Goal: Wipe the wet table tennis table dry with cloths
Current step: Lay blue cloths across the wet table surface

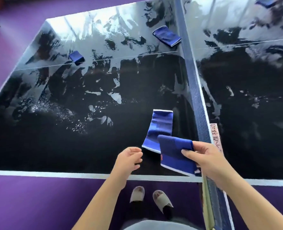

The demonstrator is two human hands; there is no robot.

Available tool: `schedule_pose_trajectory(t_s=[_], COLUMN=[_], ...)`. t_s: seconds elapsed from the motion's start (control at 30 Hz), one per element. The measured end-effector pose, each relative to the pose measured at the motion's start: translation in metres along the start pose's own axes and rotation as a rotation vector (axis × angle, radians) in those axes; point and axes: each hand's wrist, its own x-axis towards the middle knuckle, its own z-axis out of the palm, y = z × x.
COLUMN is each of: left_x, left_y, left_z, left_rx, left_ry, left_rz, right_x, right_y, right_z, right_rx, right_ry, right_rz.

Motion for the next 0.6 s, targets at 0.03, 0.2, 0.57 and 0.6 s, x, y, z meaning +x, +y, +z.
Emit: schedule_pose_trajectory(t_s=[0.03, 0.2, 0.57, 0.6], left_x=[0.017, 0.087, 0.168, 0.171], left_y=[0.004, 0.03, 0.052, 0.051], left_z=[0.003, 0.027, 0.045, 0.044], left_rx=[0.1, 0.471, 0.506, 0.457], left_ry=[-0.009, -0.019, -0.164, -0.185], left_rz=[0.025, 0.179, 0.16, 0.177], right_x=[-0.002, -0.03, -0.089, -0.089], right_y=[0.001, 0.001, 0.007, 0.008], right_z=[-0.004, -0.001, 0.066, 0.073], right_rx=[0.0, -0.001, 0.204, 0.228], right_ry=[0.046, 0.243, 0.729, 0.762], right_rz=[-0.002, -0.026, 0.049, 0.055])
